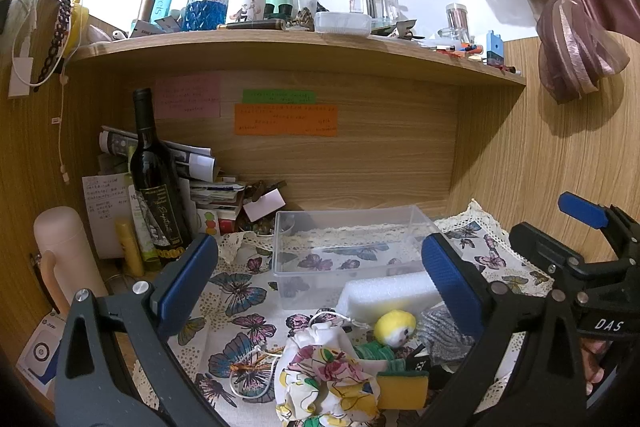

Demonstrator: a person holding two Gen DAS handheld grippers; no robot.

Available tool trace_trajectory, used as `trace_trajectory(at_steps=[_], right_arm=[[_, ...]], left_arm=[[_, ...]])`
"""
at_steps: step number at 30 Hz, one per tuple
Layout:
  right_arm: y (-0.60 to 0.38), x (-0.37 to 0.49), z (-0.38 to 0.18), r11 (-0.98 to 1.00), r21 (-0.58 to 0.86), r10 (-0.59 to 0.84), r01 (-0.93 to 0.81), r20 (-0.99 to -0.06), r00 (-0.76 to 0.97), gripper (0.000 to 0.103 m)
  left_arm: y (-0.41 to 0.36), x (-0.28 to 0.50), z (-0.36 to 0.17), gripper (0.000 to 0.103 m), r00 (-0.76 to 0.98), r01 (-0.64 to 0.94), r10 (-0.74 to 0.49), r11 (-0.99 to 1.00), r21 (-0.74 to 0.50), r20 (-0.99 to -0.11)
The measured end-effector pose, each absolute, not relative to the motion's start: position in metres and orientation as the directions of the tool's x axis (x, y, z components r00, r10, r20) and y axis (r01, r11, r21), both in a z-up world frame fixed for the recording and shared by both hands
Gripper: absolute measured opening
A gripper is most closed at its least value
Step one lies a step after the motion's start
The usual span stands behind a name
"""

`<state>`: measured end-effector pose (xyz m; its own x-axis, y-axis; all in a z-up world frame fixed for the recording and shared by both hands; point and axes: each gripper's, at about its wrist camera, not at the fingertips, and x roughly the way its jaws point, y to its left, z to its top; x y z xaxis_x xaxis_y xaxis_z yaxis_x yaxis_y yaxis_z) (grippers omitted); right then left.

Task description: Organize soft objects

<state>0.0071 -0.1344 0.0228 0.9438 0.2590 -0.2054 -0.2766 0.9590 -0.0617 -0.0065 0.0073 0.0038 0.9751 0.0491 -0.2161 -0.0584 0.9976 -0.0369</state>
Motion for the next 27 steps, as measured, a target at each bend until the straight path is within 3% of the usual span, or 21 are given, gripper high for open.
trace_trajectory(at_steps=[6, 14, 18, 21, 27], right_arm=[[-0.134, 0.008, 0.021, 0.958, -0.064, 0.259, -0.278, -0.211, 0.943, 0.103], [-0.139, 0.017, 0.009, 0.951, -0.037, 0.288, -0.308, -0.263, 0.921, 0.103], [-0.138, 0.023, -0.005, 0.940, -0.019, 0.318, -0.342, -0.322, 0.892, 0.103], [-0.135, 0.027, -0.016, 0.929, -0.006, 0.342, -0.371, -0.373, 0.863, 0.100], [-0.127, 0.040, -0.036, 0.914, 0.018, 0.363, -0.404, -0.476, 0.801, 0.092]], left_arm=[[0.007, -0.008, 0.003, 0.103, 0.974, -0.058, 0.048, 0.998, -0.037, -0.223], [0.011, 0.000, -0.017, 0.103, 0.950, -0.023, -0.004, 0.996, -0.082, -0.313], [0.012, 0.005, -0.033, 0.101, 0.931, -0.031, -0.004, 0.995, -0.090, -0.365], [0.014, 0.009, -0.044, 0.096, 0.915, -0.051, 0.015, 0.996, -0.078, -0.404], [0.032, 0.017, -0.070, 0.095, 0.869, -0.093, 0.024, 0.989, -0.115, -0.495]])
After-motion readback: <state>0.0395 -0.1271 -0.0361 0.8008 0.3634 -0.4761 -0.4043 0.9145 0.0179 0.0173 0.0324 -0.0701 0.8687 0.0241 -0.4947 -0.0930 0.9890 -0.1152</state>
